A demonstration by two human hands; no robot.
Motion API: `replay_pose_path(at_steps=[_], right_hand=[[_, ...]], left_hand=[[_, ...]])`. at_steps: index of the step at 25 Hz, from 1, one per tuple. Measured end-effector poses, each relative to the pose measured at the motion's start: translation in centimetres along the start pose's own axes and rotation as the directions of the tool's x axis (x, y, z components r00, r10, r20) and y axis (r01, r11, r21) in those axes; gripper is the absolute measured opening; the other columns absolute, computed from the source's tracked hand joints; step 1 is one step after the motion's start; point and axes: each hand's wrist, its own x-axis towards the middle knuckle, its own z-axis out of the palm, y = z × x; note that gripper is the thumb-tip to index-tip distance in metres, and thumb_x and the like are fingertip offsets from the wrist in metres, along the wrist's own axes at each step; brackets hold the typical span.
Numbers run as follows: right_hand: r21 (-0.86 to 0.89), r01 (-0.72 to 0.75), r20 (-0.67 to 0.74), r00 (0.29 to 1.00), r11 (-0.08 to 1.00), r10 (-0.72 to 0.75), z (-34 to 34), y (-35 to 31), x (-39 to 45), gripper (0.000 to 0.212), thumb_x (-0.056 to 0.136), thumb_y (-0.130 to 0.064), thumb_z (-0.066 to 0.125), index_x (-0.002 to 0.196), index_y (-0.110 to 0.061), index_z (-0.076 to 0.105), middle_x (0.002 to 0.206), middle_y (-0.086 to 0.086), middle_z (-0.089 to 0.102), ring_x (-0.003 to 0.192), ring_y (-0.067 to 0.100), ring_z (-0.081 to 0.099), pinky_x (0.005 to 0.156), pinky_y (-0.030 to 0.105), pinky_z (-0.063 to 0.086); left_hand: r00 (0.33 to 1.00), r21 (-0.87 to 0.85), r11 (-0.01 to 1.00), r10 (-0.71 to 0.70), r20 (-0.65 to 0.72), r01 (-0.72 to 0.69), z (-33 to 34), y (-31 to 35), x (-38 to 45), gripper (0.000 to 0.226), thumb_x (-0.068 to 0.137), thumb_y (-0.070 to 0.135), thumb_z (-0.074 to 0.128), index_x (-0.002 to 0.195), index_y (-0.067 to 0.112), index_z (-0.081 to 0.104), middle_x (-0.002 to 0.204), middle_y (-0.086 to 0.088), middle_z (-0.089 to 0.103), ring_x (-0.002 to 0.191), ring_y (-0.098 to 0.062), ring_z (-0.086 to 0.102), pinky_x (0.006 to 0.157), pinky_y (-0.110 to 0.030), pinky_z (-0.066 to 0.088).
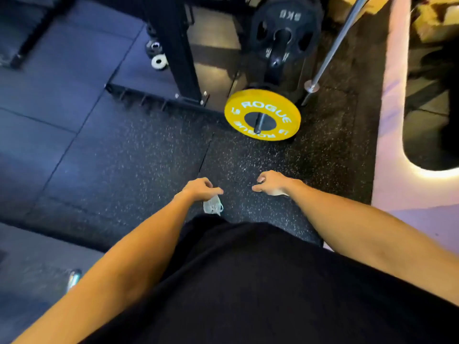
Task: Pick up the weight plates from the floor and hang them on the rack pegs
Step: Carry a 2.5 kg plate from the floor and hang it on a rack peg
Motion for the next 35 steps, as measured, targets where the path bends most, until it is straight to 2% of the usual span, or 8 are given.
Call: replay_pose_path(at_steps=[3, 7, 12, 17, 21, 25, 29, 35], right_hand=[[-0.103, 0.036, 0.102, 0.994, 0.994, -0.026, 3.4, -0.8, 0.7, 0.054, 0.091, -0.044, 0.055, 0.128, -0.005, 0.052, 0.134, 0.013, 0.052, 0.117, 0.032, 0.052, 0.098, 0.041, 0.044], [-0.213, 0.117, 0.176, 0.981, 0.97, -0.08, 5.1, -4.5, 2.5, 0.051, 0.091, -0.043, 0.055, 0.12, -0.001, 0.058, 0.125, 0.016, 0.059, 0.111, 0.033, 0.056, 0.096, 0.043, 0.046], [-0.354, 0.255, 0.325, 0.936, 0.9, -0.137, 6.9, -12.8, 6.1, 0.04, 0.089, -0.04, 0.057, 0.104, -0.003, 0.065, 0.108, 0.017, 0.068, 0.098, 0.032, 0.063, 0.084, 0.036, 0.05], [-0.514, 0.357, 0.388, 0.908, 0.78, -0.16, 6.5, -24.9, 11.6, 0.043, 0.089, -0.041, 0.057, 0.111, -0.005, 0.065, 0.111, 0.015, 0.068, 0.102, 0.029, 0.064, 0.091, 0.04, 0.051], [-0.604, 0.391, 0.362, 0.911, 0.694, -0.199, 5.3, -37.9, 16.9, 0.039, 0.088, -0.04, 0.057, 0.106, -0.007, 0.066, 0.107, 0.013, 0.069, 0.095, 0.027, 0.065, 0.085, 0.037, 0.051], [-0.605, 0.448, 0.365, 0.891, 0.658, -0.271, 6.2, -48.9, 20.3, 0.034, 0.088, -0.038, 0.058, 0.11, -0.013, 0.063, 0.112, 0.008, 0.067, 0.097, 0.024, 0.062, 0.085, 0.032, 0.049], [-0.603, 0.507, 0.418, 0.858, 0.616, -0.297, 8.2, -57.8, 22.9, 0.044, 0.087, -0.037, 0.059, 0.123, -0.013, 0.057, 0.125, 0.007, 0.061, 0.114, 0.026, 0.056, 0.092, 0.032, 0.043], [-0.611, 0.563, 0.521, 0.815, 0.557, -0.254, 10.4, -69.4, 30.2, 0.037, 0.086, -0.037, 0.06, 0.116, -0.015, 0.06, 0.119, 0.006, 0.063, 0.109, 0.025, 0.058, 0.082, 0.03, 0.042]], left_hand=[[0.994, -0.042, 0.993, -0.112, -0.014, 0.111, 2.3, -4.8, -1.5, 0.046, 0.078, 0.055, 0.064, 0.112, 0.025, 0.063, 0.121, 0.0, 0.063, 0.112, -0.023, 0.057, 0.085, -0.029, 0.041], [0.979, -0.163, 0.967, -0.202, -0.034, 0.194, 2.5, -9.9, -3.1, 0.023, 0.081, 0.053, 0.062, 0.088, 0.031, 0.063, 0.11, 0.003, 0.067, 0.105, -0.019, 0.058, 0.082, -0.024, 0.039], [0.941, -0.274, 0.903, -0.337, 0.022, 0.33, 0.4, -16.5, -3.6, 0.05, 0.081, 0.058, 0.059, 0.119, 0.026, 0.065, 0.13, -0.005, 0.061, 0.116, -0.025, 0.056, 0.099, -0.034, 0.044], [0.929, -0.301, 0.879, -0.357, 0.096, 0.369, -5.7, -24.4, -1.8, 0.058, 0.09, 0.058, 0.051, 0.127, 0.014, 0.059, 0.135, -0.01, 0.054, 0.119, -0.028, 0.053, 0.089, -0.031, 0.042], [0.918, -0.459, 0.811, -0.397, 0.025, 0.363, -13.9, -32.3, -1.4, 0.044, 0.089, 0.056, 0.053, 0.096, 0.013, 0.06, 0.1, -0.011, 0.059, 0.089, -0.026, 0.055, 0.069, -0.03, 0.043], [0.877, -0.615, 0.712, -0.476, -0.068, 0.339, -19.9, -39.1, -1.6, 0.045, 0.088, 0.053, 0.058, 0.102, 0.011, 0.066, 0.108, -0.01, 0.065, 0.103, -0.028, 0.06, 0.088, -0.035, 0.047], [0.876, -0.694, 0.635, -0.483, -0.013, 0.34, -23.7, -43.2, -0.8, 0.053, 0.088, 0.053, 0.057, 0.122, 0.013, 0.06, 0.12, -0.008, 0.062, 0.112, -0.026, 0.057, 0.097, -0.037, 0.045], [0.891, -0.669, 0.633, -0.443, 0.1, 0.39, -30.2, -49.7, 3.6, 0.056, 0.091, 0.053, 0.054, 0.129, 0.012, 0.057, 0.131, -0.007, 0.059, 0.118, -0.025, 0.055, 0.103, -0.037, 0.043]])
